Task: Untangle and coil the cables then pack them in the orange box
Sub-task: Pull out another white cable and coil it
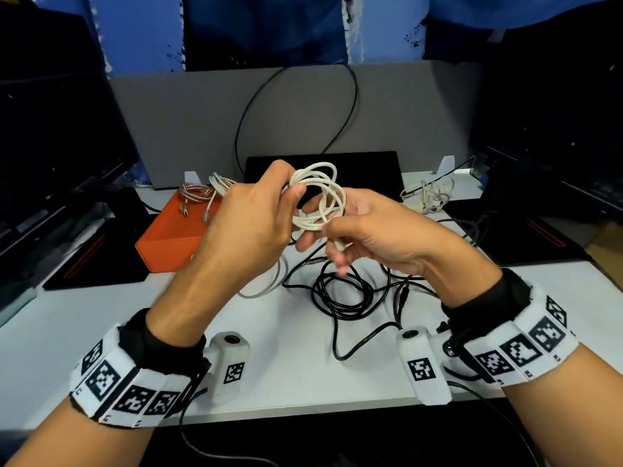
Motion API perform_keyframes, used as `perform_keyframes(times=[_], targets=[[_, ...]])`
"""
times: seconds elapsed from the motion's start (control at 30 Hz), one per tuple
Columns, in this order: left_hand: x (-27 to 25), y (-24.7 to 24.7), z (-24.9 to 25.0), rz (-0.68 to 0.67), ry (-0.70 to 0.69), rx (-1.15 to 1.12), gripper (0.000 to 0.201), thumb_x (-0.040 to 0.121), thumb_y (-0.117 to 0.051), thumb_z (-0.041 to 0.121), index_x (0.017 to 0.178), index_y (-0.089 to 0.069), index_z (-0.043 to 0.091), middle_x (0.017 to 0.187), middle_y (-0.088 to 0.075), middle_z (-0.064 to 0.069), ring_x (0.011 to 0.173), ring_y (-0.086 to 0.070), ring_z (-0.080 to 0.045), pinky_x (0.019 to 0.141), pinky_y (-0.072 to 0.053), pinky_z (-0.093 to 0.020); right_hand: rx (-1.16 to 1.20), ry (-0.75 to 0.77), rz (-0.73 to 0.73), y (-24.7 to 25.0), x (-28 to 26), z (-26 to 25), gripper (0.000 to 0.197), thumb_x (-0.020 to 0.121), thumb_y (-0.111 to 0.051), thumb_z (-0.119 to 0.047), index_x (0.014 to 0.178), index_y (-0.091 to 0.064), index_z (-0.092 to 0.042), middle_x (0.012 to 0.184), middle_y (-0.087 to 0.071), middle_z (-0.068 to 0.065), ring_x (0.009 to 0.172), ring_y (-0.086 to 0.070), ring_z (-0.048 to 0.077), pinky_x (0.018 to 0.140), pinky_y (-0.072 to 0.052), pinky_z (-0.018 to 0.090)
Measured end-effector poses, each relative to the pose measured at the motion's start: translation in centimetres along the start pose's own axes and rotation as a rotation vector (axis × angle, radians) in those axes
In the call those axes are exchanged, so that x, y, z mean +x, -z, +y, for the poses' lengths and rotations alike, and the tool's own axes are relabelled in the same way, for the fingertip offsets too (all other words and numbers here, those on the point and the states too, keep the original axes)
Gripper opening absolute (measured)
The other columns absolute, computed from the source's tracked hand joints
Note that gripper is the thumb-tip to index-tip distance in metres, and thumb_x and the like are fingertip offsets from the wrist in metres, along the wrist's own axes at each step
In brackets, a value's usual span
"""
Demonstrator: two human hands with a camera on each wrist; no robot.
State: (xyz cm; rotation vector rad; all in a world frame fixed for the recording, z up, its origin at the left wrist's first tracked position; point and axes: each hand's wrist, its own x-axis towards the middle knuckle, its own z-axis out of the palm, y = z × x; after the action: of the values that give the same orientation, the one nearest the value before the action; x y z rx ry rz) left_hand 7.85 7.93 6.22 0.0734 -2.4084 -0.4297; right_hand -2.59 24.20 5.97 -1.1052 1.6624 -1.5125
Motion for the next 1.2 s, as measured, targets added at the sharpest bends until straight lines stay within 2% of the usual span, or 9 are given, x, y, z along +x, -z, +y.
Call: perform_keyframes(times=[0.1, 0.2, 0.33, 0.47, 0.57, 0.7, 0.87, 1.1, 1.2], targets=[[0.2, 0.0, -0.3, -0.001, 0.036, 0.012, 0.021, 0.108, -0.043, 0.037, 0.106, -0.055, 0.019, 0.065, -0.060, 0.006, 0.058, -0.055, -0.009, 0.053, -0.041, -0.024, -0.165, -0.027, 0.062, 0.7, 0.1, 0.3, 0.034, 0.097, -0.046, 0.001, 0.125, -0.056, -0.017, 0.067, -0.051, 0.003, 0.054, -0.026, 0.014, 0.047, -0.022, 0.027], [0.8, 0.7, -1.1, 0.027, 0.081, -0.126, 0.016, 0.108, -0.047, 0.032, 0.097, -0.055, 0.023, 0.063, -0.064, 0.010, 0.056, -0.057, 0.003, 0.051, -0.036, -0.015, -0.352, 0.074, 0.202, 1.6, 0.1, 0.4, 0.017, 0.101, -0.060, -0.026, 0.118, -0.062, -0.026, 0.056, -0.041, -0.009, 0.054, -0.029, 0.012, 0.049, -0.022, 0.027], [0.9, 1.4, -1.1, -0.009, 0.117, -0.607, 0.018, 0.110, -0.045, 0.026, 0.094, -0.054, 0.024, 0.071, -0.072, -0.005, 0.039, -0.051, -0.021, 0.046, -0.041, -0.029, -0.174, 0.251, 0.227, 2.0, 0.6, 0.8, 0.025, 0.105, -0.057, -0.035, 0.126, -0.065, -0.024, 0.058, -0.030, -0.003, 0.051, -0.022, 0.014, 0.046, -0.017, 0.027], [0.5, 0.1, -0.3, 0.007, 0.190, -0.860, 0.021, 0.110, -0.043, 0.027, 0.095, -0.055, 0.017, 0.077, -0.073, -0.011, 0.040, -0.047, -0.020, 0.041, -0.039, -0.040, 0.049, 0.301, 0.138, 0.6, 1.1, 1.6, 0.037, 0.103, -0.046, -0.040, 0.125, -0.069, -0.022, 0.065, -0.044, -0.003, 0.053, -0.037, 0.009, 0.051, -0.034, 0.021], [0.5, -0.7, -0.5, -0.087, 0.301, -0.993, 0.022, 0.109, -0.046, 0.033, 0.099, -0.059, 0.019, 0.089, -0.074, -0.015, 0.056, -0.061, -0.024, 0.055, -0.043, -0.053, 0.179, 0.328, 0.212, 0.1, 1.4, 1.5, 0.035, 0.109, -0.041, -0.031, 0.103, -0.072, -0.016, 0.073, -0.058, -0.004, 0.062, -0.051, 0.011, 0.060, -0.045, 0.024], [1.0, -0.6, -1.1, -0.157, 0.281, -0.824, 0.027, 0.106, -0.051, 0.027, 0.107, -0.064, 0.003, 0.101, -0.077, -0.011, 0.092, -0.075, -0.021, 0.077, -0.058, -0.029, 0.196, 0.308, 0.327, 0.9, 1.8, 1.7, 0.038, 0.112, -0.041, -0.029, 0.093, -0.069, -0.013, 0.073, -0.058, 0.000, 0.067, -0.057, 0.012, 0.066, -0.048, 0.027], [0.8, -0.2, -1.2, -0.277, 0.317, -0.941, 0.028, 0.095, -0.066, 0.017, 0.118, -0.060, 0.003, 0.097, -0.076, -0.012, 0.084, -0.073, -0.024, 0.074, -0.061, -0.028, 0.089, 0.286, 0.335, 1.3, 2.2, 2.4, 0.034, 0.112, -0.041, -0.022, 0.095, -0.068, -0.010, 0.075, -0.060, 0.001, 0.072, -0.059, 0.014, 0.070, -0.050, 0.030], [1.1, -1.0, -0.7, -0.086, 0.402, -1.025, 0.014, 0.096, -0.066, 0.004, 0.110, -0.062, 0.004, 0.084, -0.074, -0.016, 0.071, -0.072, -0.021, 0.070, -0.062, -0.030, 0.260, 0.254, 0.308, 0.5, 2.0, 1.9, 0.034, 0.113, -0.038, -0.022, 0.096, -0.066, -0.009, 0.079, -0.059, 0.004, 0.077, -0.067, 0.013, 0.078, -0.058, 0.030], [0.8, -1.8, -0.1, 0.034, 0.372, -1.090, 0.013, 0.098, -0.063, 0.004, 0.111, -0.062, 0.002, 0.084, -0.075, -0.013, 0.073, -0.074, -0.020, 0.074, -0.064, -0.033, 0.423, 0.215, 0.263, -0.1, 2.0, 1.8, 0.035, 0.113, -0.036, -0.029, 0.099, -0.063, -0.011, 0.101, -0.070, 0.015, 0.088, -0.072, 0.024, 0.091, -0.059, 0.047]])
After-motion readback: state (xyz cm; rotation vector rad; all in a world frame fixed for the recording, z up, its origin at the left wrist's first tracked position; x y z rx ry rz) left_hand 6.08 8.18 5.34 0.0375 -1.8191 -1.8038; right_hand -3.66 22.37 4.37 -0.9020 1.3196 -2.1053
